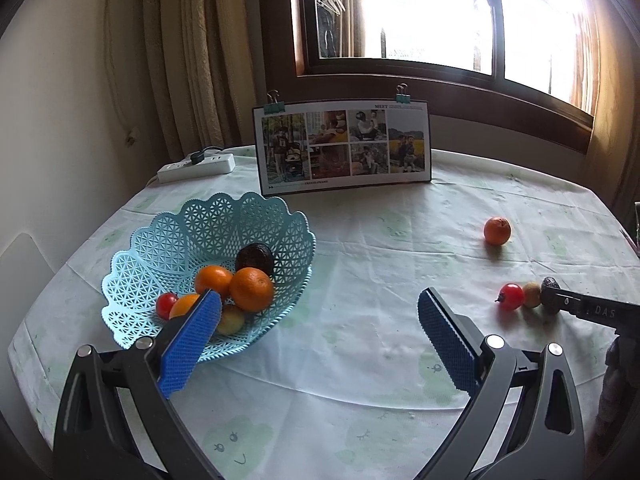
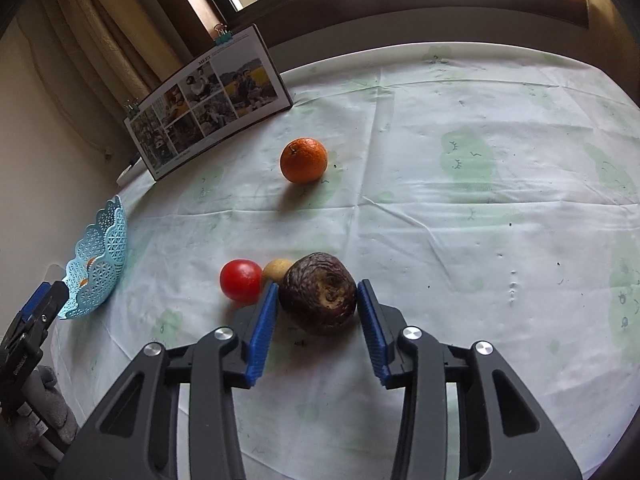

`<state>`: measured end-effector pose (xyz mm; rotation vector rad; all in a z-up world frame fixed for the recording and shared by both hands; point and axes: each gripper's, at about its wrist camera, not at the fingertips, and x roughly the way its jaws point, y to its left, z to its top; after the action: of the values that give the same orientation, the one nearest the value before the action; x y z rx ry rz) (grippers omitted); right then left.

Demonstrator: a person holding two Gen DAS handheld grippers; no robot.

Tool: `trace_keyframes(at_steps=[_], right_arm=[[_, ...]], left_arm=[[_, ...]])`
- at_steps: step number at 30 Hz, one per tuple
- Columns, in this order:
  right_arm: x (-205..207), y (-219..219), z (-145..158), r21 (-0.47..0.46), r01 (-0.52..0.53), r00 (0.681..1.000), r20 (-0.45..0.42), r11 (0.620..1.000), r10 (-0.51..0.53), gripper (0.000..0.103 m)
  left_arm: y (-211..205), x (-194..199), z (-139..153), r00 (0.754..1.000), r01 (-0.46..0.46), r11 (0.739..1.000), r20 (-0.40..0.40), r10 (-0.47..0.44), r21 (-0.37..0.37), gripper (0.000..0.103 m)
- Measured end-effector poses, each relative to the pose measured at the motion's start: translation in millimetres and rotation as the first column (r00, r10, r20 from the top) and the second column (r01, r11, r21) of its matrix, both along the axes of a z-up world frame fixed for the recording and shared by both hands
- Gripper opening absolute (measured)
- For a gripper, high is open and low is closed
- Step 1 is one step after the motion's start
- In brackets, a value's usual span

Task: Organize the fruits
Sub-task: 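Lift the avocado with the right tool while the left tool grasps a red tomato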

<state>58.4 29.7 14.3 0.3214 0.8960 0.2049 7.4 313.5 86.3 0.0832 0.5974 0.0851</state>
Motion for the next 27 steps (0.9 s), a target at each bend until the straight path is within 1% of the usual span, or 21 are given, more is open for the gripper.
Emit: trace_keyframes(at_steps=[4, 7, 9, 13, 17, 20, 21, 24, 26, 27], right_arm=[[-4, 1, 3, -0.001, -0.019, 1.000, 0.008, 1.000, 0.019, 0.040], [-10, -3, 7, -0.010, -0.009, 1.000, 0.023, 1.000, 0.010, 0.040], [-14, -6, 11, -0.034, 0.006, 0.999, 0.040, 0.999, -0.004, 0.040], [-21, -14, 19, -0.094, 0.038, 0.996, 0.081, 0.995, -0.031, 0.040], [-24, -19, 18, -0.109, 0.054, 0.994, 0.095, 0.993, -0.043, 0.040], [-24, -22, 17, -0.097, 0.058, 0.994, 0.096, 0.994, -0.049, 0.040], [-25, -23, 17, -0.094, 0.058, 0.994, 0.098, 0.994, -0.049, 0.040], [-24, -24, 16, -0.083, 0.058, 0.994, 0.099, 0.995, -0.050, 0.040], [-24, -25, 15, -0.075, 0.058, 0.994, 0.096, 0.995, -0.051, 0.040], [-24, -25, 14, -0.073, 0.057, 0.994, 0.095, 0.996, -0.050, 0.040]], left_arm=[[-10, 0, -3, 1.000, 0.019, 1.000, -0.006, -0.019, 0.012, 0.100], [-20, 4, -8, 0.999, 0.046, 0.999, -0.022, -0.046, 0.008, 0.100], [-28, 7, -11, 0.998, 0.063, 0.998, -0.030, -0.062, 0.016, 0.100], [-48, 15, -18, 0.991, 0.126, 0.992, -0.047, -0.125, 0.026, 0.100], [-74, 24, -24, 0.974, 0.217, 0.976, -0.068, -0.215, 0.028, 0.100], [-92, 30, -31, 0.957, 0.280, 0.959, -0.096, -0.276, 0.038, 0.100], [-98, 33, -33, 0.950, 0.298, 0.954, -0.108, -0.293, 0.038, 0.099], [-111, 41, -41, 0.935, 0.333, 0.942, -0.142, -0.326, 0.034, 0.090], [-116, 48, -47, 0.922, 0.354, 0.935, -0.173, -0.347, 0.009, 0.086], [-118, 52, -50, 0.915, 0.362, 0.932, -0.188, -0.356, -0.006, 0.081]])
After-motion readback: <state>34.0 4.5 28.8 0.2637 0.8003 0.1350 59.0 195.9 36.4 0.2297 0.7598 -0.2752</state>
